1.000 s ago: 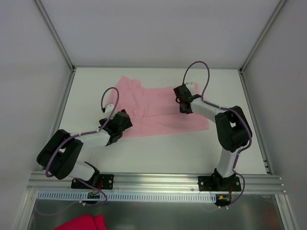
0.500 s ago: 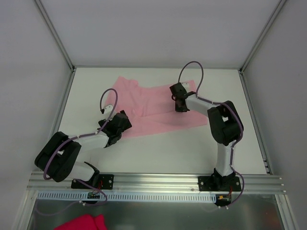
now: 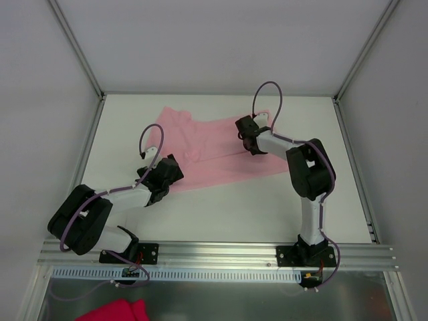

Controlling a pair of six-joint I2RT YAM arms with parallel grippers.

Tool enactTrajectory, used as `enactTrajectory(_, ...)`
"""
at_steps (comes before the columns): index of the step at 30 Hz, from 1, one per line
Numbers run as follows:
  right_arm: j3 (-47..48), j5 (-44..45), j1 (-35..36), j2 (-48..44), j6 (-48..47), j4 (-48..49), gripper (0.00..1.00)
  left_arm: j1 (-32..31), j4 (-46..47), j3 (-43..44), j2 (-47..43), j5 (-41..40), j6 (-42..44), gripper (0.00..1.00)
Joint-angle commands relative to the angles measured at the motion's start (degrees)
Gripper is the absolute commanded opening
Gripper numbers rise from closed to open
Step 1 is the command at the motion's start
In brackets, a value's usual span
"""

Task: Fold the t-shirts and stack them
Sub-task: Fold the flattened tshirt in 1/3 of the way

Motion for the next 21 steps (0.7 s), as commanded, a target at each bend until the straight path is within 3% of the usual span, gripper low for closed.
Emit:
enactTrajectory(1,-3.48,5.00,-0.14,-5.81,-0.42,3.45,0.04,0.59,-3.20,-0.05,0.58,0.38,-1.21,0.99)
enactTrajectory(7,-6.74,6.05,-0.06,-10.82,-0.25,3.47,0.06,0.59,-5.14,0.66,0.24,-0.77,-2.80,0.99)
enactTrajectory(11,-8.59,4.91,0.82,-12.07,-3.85,8.56,0.06,-0.29,4.06,-0.57,-2.41,-0.16,2.99,0.99)
enactTrajectory(14,-7.98,3.15,0.91,-10.75,-5.09,9.62,0.06,-0.29,1.28,4.08,-0.91,-0.15,3.53,0.99)
enactTrajectory(21,-11.84,-3.69,0.91,-11.71,-6.14,13.22,0.06,-0.29,4.25,9.26,-1.88,2.74,8.80,0.99)
